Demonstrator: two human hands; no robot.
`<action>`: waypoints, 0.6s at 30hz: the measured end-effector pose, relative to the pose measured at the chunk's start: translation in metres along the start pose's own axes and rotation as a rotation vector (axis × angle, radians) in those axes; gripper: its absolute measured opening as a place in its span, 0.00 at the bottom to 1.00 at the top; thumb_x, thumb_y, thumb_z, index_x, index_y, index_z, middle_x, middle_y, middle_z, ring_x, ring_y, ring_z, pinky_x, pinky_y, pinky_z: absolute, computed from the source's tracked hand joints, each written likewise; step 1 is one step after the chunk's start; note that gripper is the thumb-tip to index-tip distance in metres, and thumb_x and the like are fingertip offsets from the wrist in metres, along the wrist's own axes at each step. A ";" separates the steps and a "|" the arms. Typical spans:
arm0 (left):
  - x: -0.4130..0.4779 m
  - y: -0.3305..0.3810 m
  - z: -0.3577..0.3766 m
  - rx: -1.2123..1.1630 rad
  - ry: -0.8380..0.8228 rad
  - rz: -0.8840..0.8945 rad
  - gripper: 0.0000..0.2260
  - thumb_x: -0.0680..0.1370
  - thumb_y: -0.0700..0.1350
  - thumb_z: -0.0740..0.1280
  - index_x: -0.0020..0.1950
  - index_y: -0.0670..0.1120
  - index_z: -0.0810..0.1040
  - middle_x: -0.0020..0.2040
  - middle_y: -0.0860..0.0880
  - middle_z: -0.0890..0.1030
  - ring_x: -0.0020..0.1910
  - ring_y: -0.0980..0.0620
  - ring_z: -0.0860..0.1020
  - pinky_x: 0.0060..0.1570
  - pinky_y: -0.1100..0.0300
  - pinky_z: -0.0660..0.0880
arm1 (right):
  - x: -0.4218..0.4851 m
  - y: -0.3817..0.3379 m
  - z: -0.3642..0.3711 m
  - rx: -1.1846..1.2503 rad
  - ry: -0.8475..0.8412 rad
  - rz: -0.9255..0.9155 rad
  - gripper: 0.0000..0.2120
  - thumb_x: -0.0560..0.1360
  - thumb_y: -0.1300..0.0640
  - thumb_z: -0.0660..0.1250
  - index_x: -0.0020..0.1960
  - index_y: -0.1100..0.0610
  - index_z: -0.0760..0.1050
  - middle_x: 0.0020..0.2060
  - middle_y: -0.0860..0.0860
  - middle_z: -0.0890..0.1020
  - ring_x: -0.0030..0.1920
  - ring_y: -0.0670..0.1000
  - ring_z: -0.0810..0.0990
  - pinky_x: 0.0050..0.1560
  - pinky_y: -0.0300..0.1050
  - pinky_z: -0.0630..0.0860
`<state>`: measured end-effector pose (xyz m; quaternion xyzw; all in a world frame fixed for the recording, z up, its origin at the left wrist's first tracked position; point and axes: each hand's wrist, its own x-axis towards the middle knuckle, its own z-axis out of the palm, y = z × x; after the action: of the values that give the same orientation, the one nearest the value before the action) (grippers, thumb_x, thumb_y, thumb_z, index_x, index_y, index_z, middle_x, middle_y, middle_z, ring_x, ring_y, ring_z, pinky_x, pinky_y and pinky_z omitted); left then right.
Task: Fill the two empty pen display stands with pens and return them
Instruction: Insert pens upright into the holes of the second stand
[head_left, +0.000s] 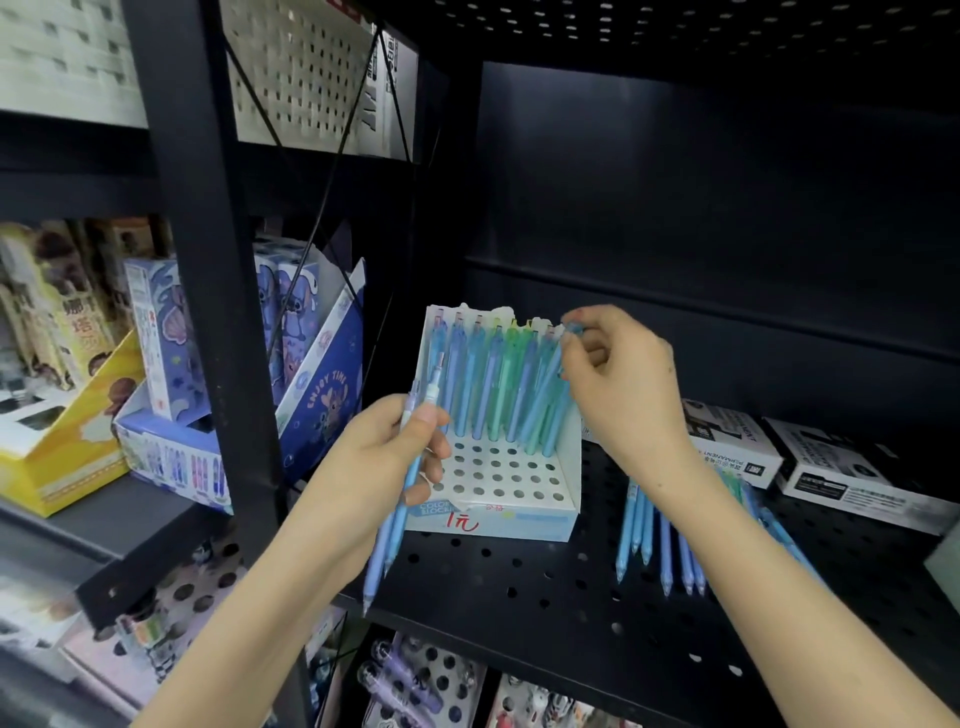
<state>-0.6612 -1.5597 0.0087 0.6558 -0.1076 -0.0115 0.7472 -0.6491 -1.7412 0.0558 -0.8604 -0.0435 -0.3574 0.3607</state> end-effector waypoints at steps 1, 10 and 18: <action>0.000 0.000 0.000 0.006 0.002 0.013 0.10 0.80 0.43 0.58 0.50 0.38 0.75 0.33 0.48 0.74 0.28 0.55 0.72 0.23 0.66 0.66 | -0.001 0.001 0.002 -0.019 -0.003 -0.011 0.09 0.77 0.59 0.62 0.57 0.56 0.76 0.35 0.42 0.77 0.34 0.43 0.77 0.42 0.42 0.78; 0.002 -0.003 -0.003 0.073 0.011 0.064 0.09 0.79 0.44 0.60 0.49 0.41 0.77 0.33 0.50 0.76 0.32 0.55 0.77 0.29 0.63 0.73 | -0.002 0.003 0.016 -0.334 0.040 -0.107 0.11 0.75 0.56 0.65 0.56 0.55 0.80 0.40 0.47 0.72 0.38 0.47 0.71 0.38 0.41 0.65; 0.001 0.001 0.000 0.135 -0.101 0.125 0.10 0.78 0.47 0.61 0.50 0.43 0.78 0.31 0.53 0.76 0.33 0.56 0.76 0.31 0.64 0.73 | 0.006 0.004 0.015 -0.578 -0.027 -0.063 0.13 0.73 0.46 0.66 0.57 0.46 0.79 0.48 0.50 0.73 0.51 0.52 0.69 0.40 0.42 0.62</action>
<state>-0.6604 -1.5600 0.0101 0.6951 -0.1863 0.0093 0.6943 -0.6347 -1.7353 0.0501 -0.9304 0.0285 -0.3546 0.0886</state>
